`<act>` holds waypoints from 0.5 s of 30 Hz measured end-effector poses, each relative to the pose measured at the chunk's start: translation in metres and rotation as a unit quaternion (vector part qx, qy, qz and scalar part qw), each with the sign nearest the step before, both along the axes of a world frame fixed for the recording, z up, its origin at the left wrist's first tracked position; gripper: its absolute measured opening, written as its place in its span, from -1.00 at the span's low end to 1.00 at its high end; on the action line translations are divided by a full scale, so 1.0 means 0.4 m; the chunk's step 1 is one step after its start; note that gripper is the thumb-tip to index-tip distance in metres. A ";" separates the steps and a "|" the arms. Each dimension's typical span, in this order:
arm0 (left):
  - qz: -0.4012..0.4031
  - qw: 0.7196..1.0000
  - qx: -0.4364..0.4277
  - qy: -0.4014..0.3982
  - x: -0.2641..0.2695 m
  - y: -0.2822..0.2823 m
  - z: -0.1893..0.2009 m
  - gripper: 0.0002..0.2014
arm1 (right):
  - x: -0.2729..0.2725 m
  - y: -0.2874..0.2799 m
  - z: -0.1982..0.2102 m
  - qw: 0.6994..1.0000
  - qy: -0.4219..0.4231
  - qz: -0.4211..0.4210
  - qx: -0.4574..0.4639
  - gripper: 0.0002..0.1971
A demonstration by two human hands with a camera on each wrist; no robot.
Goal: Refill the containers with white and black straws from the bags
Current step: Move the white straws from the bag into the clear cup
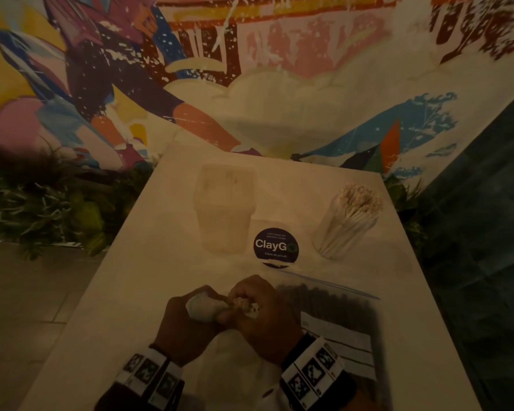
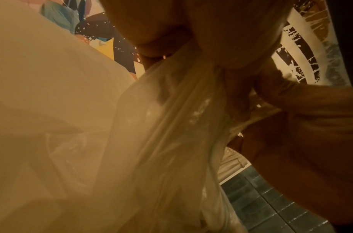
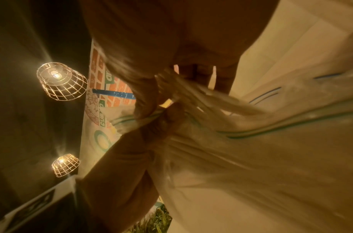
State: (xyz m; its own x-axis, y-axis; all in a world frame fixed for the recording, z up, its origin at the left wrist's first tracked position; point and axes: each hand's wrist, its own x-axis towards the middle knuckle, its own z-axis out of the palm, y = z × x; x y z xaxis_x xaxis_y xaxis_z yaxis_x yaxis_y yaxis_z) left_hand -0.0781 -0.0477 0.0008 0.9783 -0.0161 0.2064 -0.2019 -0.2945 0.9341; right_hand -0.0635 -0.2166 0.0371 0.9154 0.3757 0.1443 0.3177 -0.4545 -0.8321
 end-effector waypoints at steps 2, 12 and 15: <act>0.018 1.000 -0.008 0.023 0.002 -0.004 0.001 -0.66 | 0.001 -0.003 -0.011 0.999 0.018 -0.020 0.021 -0.74; -0.003 0.993 -0.110 0.050 0.000 -0.015 0.013 -0.77 | 0.034 -0.026 -0.035 0.987 0.080 -0.105 0.090 -0.95; 0.001 0.990 -0.127 0.057 -0.002 -0.020 0.019 -0.75 | 0.046 -0.034 -0.002 0.978 0.064 -0.125 0.157 -0.88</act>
State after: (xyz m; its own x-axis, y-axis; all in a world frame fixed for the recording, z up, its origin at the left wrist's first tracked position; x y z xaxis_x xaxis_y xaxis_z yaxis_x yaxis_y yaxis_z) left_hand -0.0789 -0.0556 0.0086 0.9954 0.0249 0.0921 -0.0909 -0.0471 0.9947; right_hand -0.0449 -0.2302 0.0362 0.9911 0.0935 0.0946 0.1133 -0.2207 -0.9687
